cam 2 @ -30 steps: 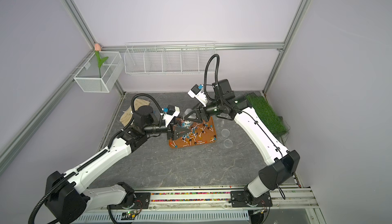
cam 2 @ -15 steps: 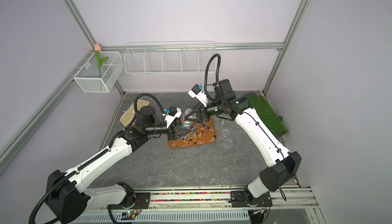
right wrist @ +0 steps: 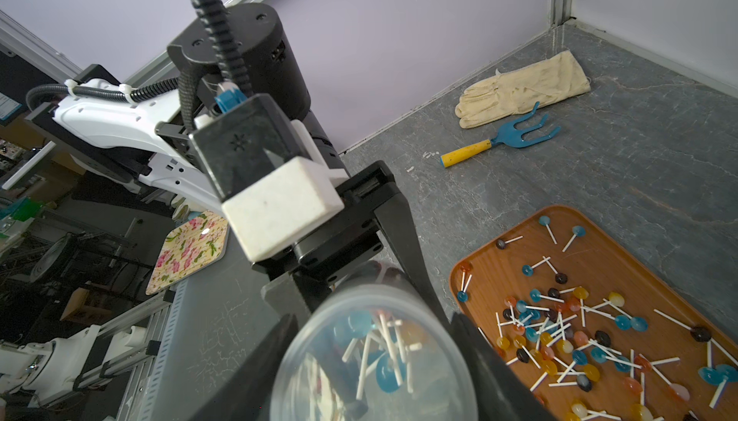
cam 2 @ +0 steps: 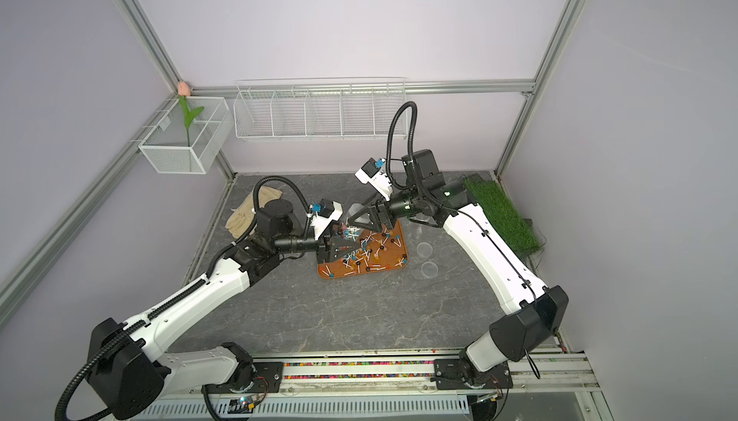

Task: Pour the candies out of the jar
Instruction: Pick up the jar from the center of the board, then unscrew the lid from the jar.

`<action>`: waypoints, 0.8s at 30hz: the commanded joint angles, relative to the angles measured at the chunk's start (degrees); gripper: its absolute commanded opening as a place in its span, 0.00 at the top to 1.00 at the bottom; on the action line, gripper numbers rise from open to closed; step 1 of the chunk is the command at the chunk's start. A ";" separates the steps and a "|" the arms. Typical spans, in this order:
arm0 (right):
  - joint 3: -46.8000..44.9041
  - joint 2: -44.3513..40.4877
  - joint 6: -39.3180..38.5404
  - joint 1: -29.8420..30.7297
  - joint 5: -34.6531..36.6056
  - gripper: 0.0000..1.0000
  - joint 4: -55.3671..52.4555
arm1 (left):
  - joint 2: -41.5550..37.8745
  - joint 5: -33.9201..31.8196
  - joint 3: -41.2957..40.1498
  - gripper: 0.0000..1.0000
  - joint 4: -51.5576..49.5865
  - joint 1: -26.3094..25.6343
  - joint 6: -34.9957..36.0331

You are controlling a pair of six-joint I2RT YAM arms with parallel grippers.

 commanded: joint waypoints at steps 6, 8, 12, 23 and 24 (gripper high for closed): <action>-8.15 -11.65 13.80 -0.85 6.40 0.04 19.52 | -1.87 -6.63 -3.58 0.52 9.83 -0.40 -1.71; -8.25 -12.82 16.34 -0.85 10.07 0.05 21.08 | -1.86 -7.23 -3.63 0.52 9.72 -0.40 -1.32; -7.82 -13.01 21.39 -0.87 15.59 0.04 21.48 | -1.74 -7.41 -3.80 0.52 10.21 -0.40 -1.35; -9.97 -12.15 29.03 1.38 20.95 0.03 23.26 | -2.36 -9.47 -3.96 0.52 10.60 -0.40 -1.32; -9.69 -11.58 29.08 1.80 21.18 0.04 22.87 | -2.43 -9.60 -4.00 0.52 10.60 -0.40 -1.43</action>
